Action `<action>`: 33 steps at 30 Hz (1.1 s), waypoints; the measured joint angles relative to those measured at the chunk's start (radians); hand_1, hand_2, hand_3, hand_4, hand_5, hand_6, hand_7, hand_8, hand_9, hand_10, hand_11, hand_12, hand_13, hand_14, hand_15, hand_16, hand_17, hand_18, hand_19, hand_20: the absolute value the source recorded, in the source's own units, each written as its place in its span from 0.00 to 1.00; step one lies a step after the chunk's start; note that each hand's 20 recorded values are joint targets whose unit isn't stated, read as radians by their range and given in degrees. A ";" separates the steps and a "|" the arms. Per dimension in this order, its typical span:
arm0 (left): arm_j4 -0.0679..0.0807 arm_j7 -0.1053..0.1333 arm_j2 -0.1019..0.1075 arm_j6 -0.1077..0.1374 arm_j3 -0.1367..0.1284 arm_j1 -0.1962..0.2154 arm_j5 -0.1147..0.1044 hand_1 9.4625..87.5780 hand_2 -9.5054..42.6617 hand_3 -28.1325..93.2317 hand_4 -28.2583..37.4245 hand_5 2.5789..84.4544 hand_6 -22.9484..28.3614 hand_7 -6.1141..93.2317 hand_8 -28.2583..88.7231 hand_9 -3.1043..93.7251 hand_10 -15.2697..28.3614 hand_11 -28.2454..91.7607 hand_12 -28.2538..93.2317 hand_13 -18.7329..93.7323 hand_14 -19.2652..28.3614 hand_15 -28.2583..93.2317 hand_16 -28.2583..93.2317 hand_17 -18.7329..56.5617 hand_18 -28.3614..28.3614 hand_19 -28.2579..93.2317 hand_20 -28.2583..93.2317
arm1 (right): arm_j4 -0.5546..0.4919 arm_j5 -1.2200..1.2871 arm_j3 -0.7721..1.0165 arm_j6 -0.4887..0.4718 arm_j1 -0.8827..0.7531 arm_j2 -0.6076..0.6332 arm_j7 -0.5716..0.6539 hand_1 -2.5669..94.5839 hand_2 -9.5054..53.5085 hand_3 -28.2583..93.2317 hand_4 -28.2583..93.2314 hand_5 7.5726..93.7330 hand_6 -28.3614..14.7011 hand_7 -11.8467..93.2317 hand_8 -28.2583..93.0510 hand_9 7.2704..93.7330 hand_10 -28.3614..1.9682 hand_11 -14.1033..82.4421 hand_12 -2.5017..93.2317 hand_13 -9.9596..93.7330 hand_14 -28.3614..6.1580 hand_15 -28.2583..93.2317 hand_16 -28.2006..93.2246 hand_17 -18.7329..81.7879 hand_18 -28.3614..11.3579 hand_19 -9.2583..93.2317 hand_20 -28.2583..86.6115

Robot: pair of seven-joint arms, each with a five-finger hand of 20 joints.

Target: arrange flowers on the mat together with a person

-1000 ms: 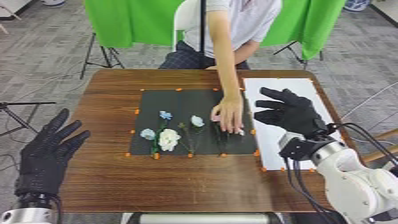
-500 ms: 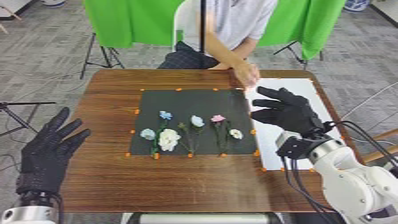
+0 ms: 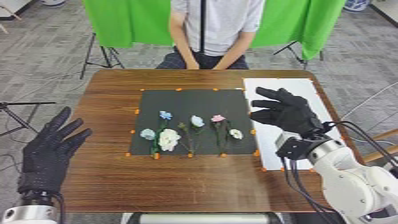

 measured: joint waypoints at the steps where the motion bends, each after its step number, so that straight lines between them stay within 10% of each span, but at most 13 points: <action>1: 0.000 0.000 0.000 0.000 0.001 0.000 0.000 0.10 0.34 0.85 0.00 0.34 0.53 0.16 0.17 0.33 0.68 0.38 0.34 0.35 0.86 0.60 0.19 0.12 0.81 0.53 0.37 | 0.001 0.000 -0.002 0.000 0.001 0.001 0.000 0.27 0.23 0.84 0.03 0.46 0.62 0.25 0.14 0.48 0.32 0.29 0.19 0.51 0.29 0.61 0.32 0.30 0.15 0.65 0.36; 33: 0.000 0.018 0.009 0.000 0.003 0.007 -0.009 0.10 0.34 0.85 0.00 0.33 0.53 0.16 0.17 0.33 0.68 0.38 0.34 0.35 0.86 0.60 0.19 0.12 0.81 0.53 0.37 | 0.003 0.003 -0.004 -0.001 0.004 0.001 0.003 0.27 0.23 0.84 0.03 0.47 0.62 0.25 0.14 0.48 0.32 0.29 0.19 0.51 0.28 0.61 0.31 0.30 0.15 0.65 0.36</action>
